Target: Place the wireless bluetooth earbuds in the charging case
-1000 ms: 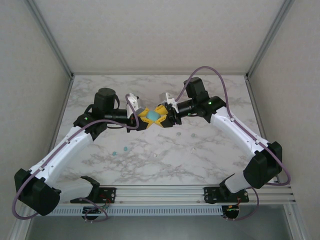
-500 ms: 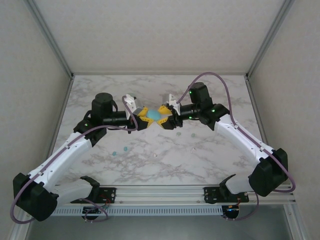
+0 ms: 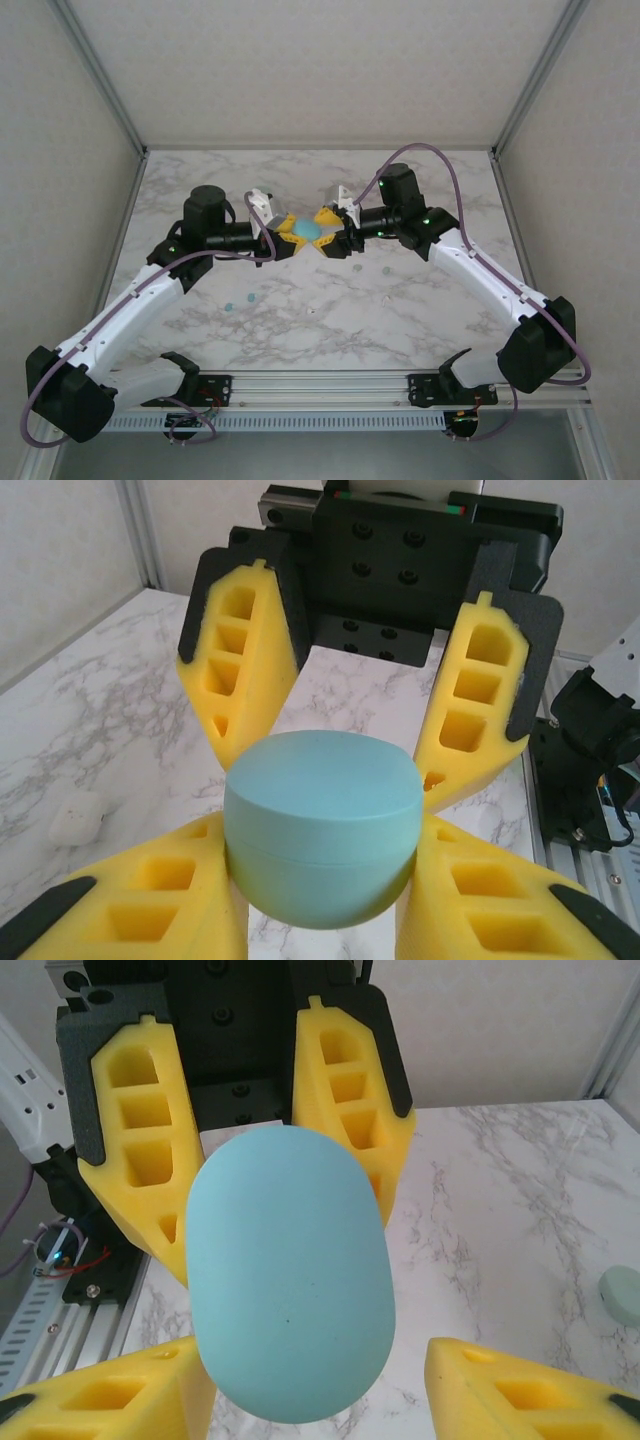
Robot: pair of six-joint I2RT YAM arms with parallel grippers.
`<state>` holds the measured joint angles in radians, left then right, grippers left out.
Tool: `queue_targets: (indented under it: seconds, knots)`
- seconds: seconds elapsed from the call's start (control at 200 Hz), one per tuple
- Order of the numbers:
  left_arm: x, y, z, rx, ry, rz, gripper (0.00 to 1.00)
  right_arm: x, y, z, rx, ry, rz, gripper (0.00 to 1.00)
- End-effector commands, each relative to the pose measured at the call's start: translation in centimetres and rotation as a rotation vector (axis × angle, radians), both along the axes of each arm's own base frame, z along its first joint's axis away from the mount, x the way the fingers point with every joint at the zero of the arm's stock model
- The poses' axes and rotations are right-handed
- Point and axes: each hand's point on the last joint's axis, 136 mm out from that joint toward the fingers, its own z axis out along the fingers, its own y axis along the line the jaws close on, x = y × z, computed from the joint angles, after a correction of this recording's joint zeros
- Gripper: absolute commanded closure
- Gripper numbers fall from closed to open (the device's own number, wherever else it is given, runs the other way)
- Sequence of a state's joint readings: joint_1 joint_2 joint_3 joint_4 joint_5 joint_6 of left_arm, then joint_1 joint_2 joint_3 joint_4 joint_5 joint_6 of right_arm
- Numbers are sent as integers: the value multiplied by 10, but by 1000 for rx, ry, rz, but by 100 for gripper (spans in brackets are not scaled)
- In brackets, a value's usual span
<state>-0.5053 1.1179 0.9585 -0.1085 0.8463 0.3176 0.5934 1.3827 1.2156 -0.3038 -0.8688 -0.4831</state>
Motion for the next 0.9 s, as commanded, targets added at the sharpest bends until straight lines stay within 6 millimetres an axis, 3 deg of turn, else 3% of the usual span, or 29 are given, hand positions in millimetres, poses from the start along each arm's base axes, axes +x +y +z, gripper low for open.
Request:
queue_targets:
  seconds: [0.0,0.18,0.365,0.576,0.896]
  knots:
    - [-6,-2,10,-3,-19,-23,72,2,2,23,50,-48,12,43]
    - [-6,-2,10,-3,-16,-29,69,3,3,20,44,-31,12,55]
    - [-8,-5,7,9,-2,-52,57,2,3,24,54,-37,17,64]
    - [-9,-8,8,18,0,-71,51,2,4,24,56,-29,21,66]
    - [-7,-9,11,4,5,-64,52,2,3,18,38,-26,18,66]
